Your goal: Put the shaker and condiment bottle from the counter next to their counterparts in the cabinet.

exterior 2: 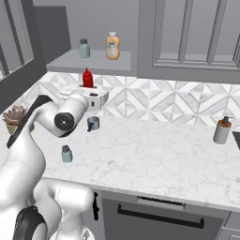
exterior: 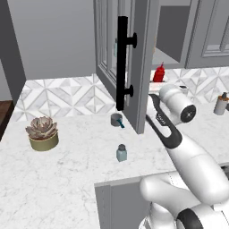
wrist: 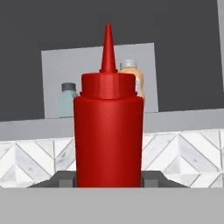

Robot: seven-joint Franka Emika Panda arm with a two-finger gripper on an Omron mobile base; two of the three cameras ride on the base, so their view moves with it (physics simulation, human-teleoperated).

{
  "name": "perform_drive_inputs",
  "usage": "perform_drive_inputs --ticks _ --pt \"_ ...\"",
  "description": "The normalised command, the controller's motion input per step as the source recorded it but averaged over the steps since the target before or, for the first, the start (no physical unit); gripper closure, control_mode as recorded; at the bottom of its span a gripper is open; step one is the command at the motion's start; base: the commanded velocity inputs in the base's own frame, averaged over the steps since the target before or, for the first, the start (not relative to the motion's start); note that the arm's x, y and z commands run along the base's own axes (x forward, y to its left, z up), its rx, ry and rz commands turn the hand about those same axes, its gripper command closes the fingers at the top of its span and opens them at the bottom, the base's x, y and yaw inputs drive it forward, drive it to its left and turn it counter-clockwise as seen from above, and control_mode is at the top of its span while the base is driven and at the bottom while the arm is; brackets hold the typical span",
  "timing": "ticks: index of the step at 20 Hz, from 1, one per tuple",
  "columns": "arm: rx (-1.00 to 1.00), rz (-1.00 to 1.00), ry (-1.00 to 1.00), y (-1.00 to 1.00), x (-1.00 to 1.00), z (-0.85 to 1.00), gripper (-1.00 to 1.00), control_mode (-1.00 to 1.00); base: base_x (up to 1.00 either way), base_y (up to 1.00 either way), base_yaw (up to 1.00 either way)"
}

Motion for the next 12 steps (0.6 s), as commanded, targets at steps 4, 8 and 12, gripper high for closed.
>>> perform_drive_inputs --ticks 4,8,12 --pt "0.00 -0.06 0.05 -0.08 -0.04 0.68 1.00 -1.00 0.00 0.00 0.00" --pt "0.00 -0.05 0.05 -0.08 -0.16 0.68 1.00 -1.00 0.00 0.00 0.00" --pt "0.00 -0.05 0.03 -0.06 -0.34 0.64 1.00 -1.00 0.00 0.00 0.00"
